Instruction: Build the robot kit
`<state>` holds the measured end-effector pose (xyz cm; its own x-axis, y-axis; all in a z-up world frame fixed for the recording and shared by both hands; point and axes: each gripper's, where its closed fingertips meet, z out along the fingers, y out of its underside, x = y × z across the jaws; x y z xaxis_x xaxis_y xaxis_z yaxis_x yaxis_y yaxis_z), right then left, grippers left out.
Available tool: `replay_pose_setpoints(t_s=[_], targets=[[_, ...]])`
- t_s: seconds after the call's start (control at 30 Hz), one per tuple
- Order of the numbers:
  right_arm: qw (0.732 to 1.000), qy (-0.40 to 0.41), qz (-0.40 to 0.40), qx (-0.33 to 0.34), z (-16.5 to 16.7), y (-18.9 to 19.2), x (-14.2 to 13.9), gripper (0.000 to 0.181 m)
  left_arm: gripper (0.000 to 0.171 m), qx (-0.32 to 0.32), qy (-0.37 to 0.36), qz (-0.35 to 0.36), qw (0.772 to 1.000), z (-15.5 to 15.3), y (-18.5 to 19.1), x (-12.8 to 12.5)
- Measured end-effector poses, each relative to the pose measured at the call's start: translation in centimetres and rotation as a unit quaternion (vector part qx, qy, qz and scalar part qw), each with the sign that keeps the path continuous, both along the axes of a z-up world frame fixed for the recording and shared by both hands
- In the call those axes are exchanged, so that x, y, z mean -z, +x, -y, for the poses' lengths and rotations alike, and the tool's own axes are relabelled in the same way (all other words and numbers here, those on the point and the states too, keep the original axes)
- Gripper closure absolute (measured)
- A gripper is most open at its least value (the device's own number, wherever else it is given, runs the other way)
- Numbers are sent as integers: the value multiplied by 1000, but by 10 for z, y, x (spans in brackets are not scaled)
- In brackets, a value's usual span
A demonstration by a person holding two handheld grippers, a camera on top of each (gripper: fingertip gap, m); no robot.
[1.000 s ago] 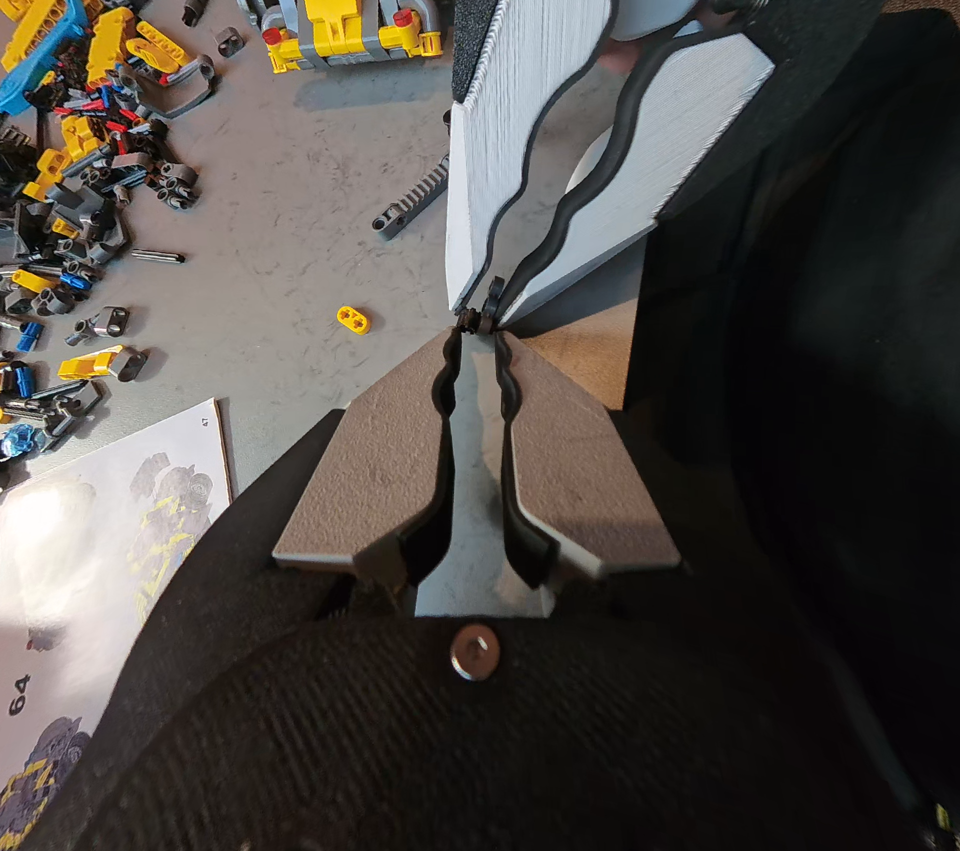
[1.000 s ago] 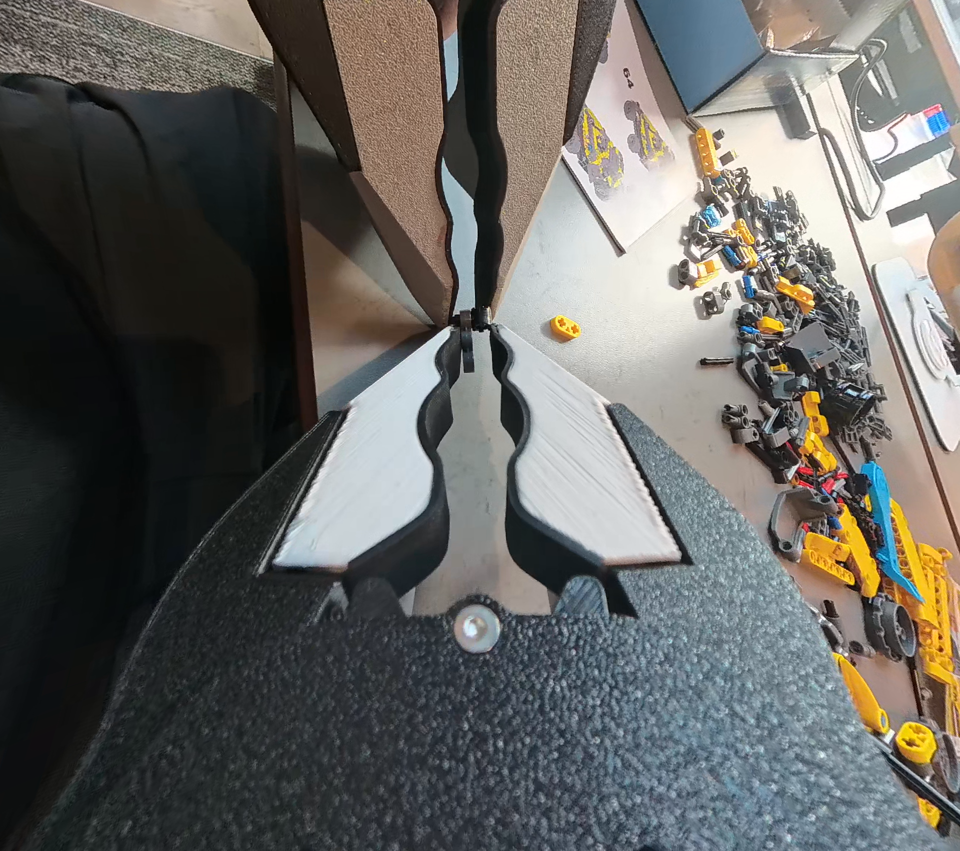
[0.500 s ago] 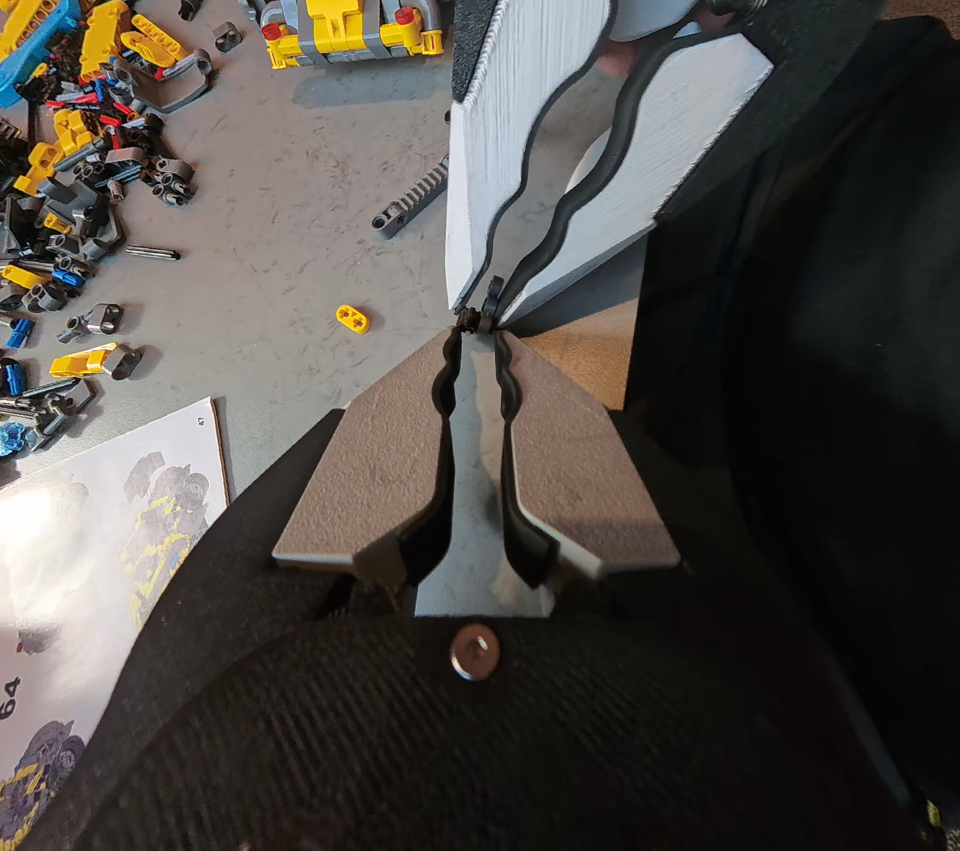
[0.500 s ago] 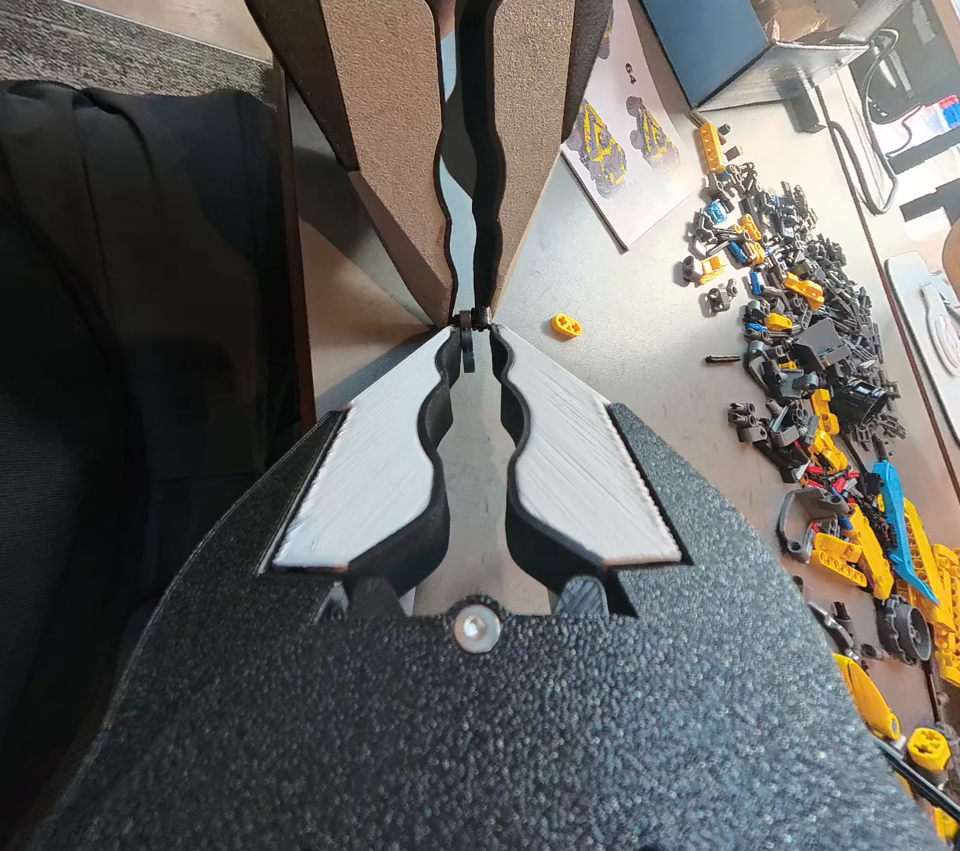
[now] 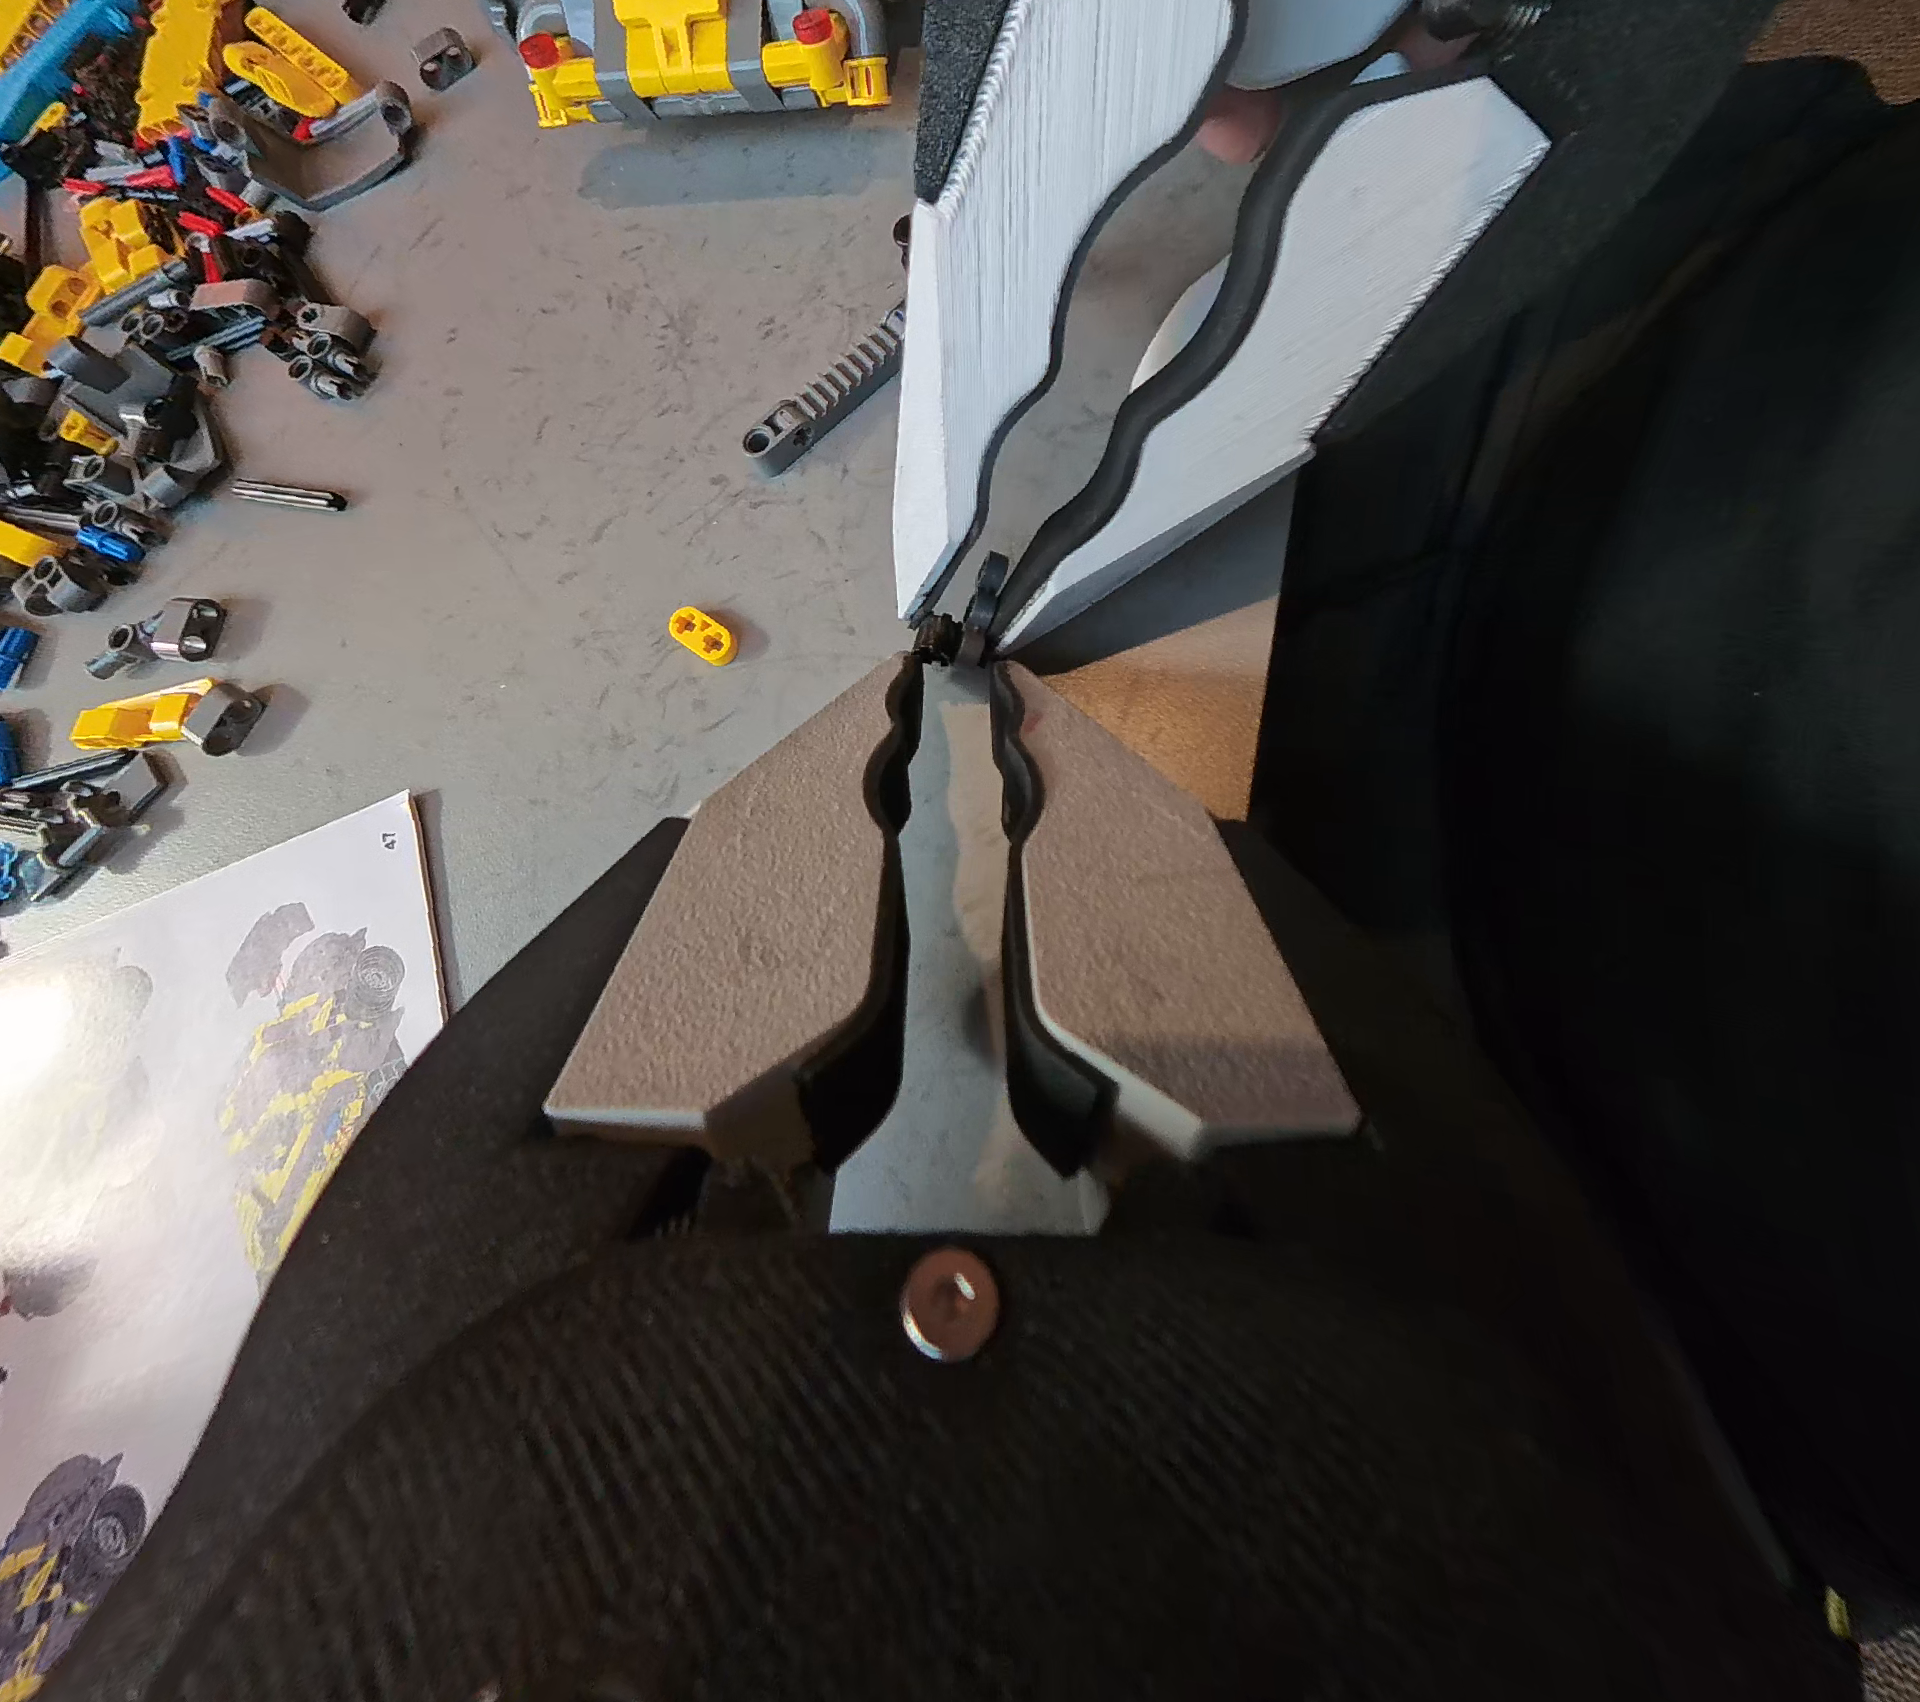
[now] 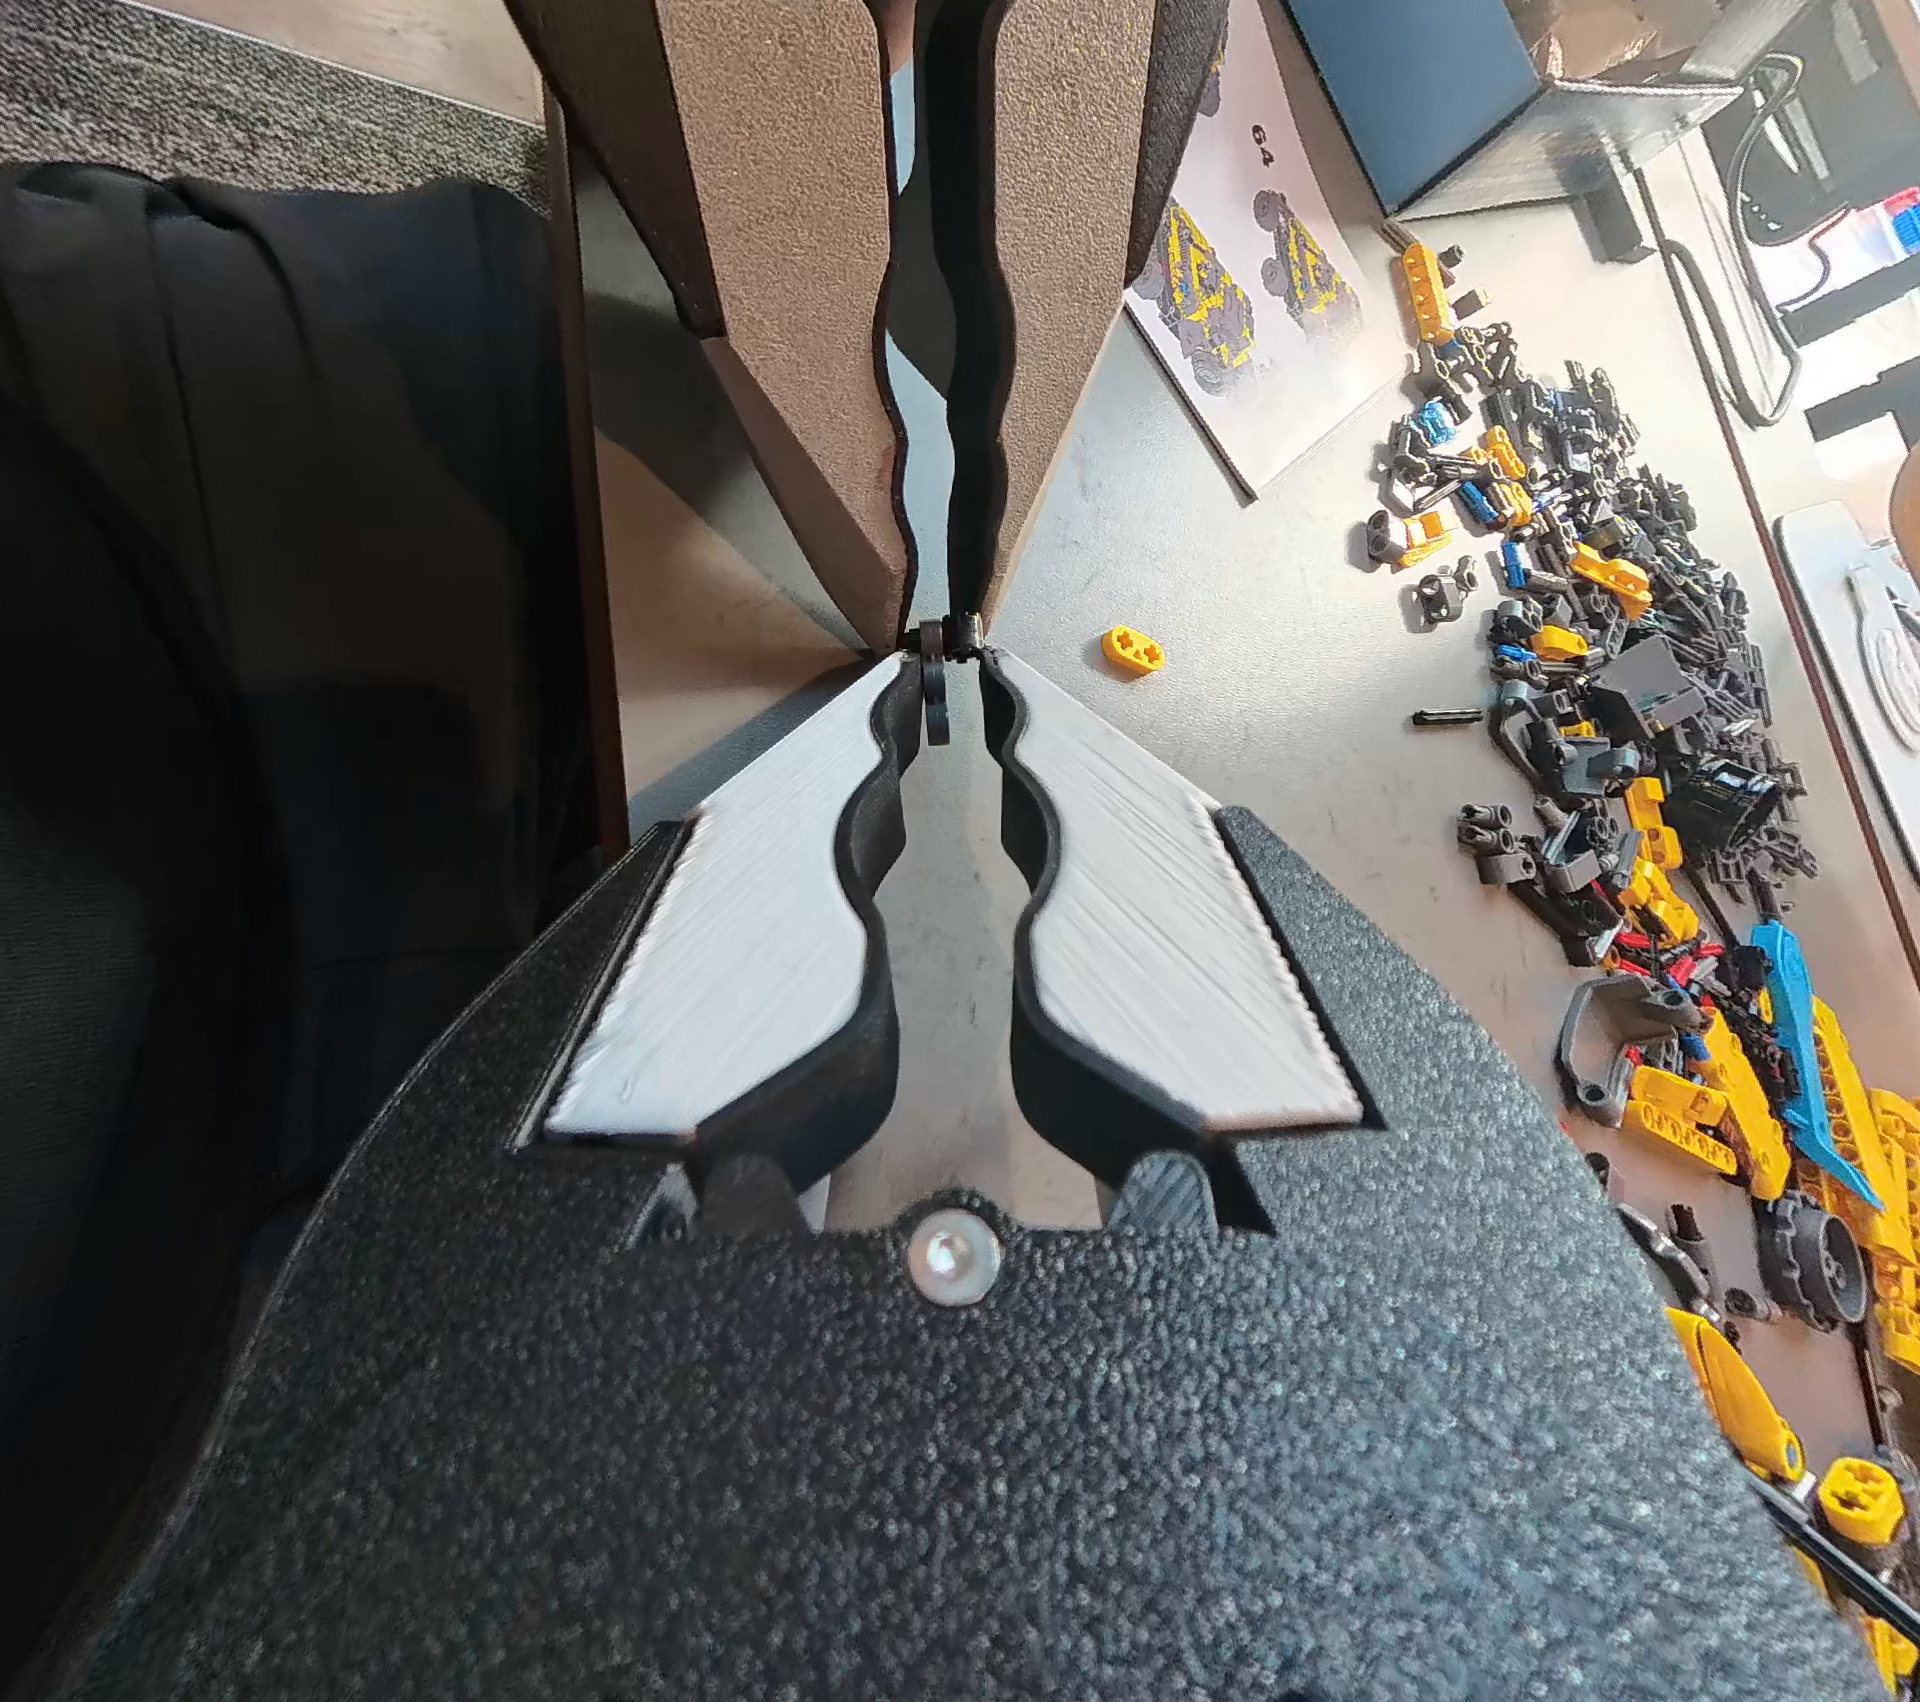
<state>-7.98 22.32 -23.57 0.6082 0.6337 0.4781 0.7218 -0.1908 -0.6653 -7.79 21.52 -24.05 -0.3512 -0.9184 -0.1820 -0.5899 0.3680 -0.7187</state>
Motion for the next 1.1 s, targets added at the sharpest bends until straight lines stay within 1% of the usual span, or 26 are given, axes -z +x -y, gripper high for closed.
replay_pose_setpoints(t_s=[0.77,0.87,0.97,1.03,1.1], targets=[[1000,-1,0,0,0,0,0,170,162,0,-2,-1,1000,0,0,0],[1000,0,1,1,0,0,0,170,160,-4,-15,-5,1000,-1,0,0],[1000,1,2,2,-1,0,0,170,155,-13,-36,-11,999,-4,1,0],[1000,14,3,10,-2,2,-3,170,153,-23,-38,0,999,-6,2,-3],[998,58,0,23,-4,5,-13,170,151,-25,-52,20,998,-4,3,-10]])
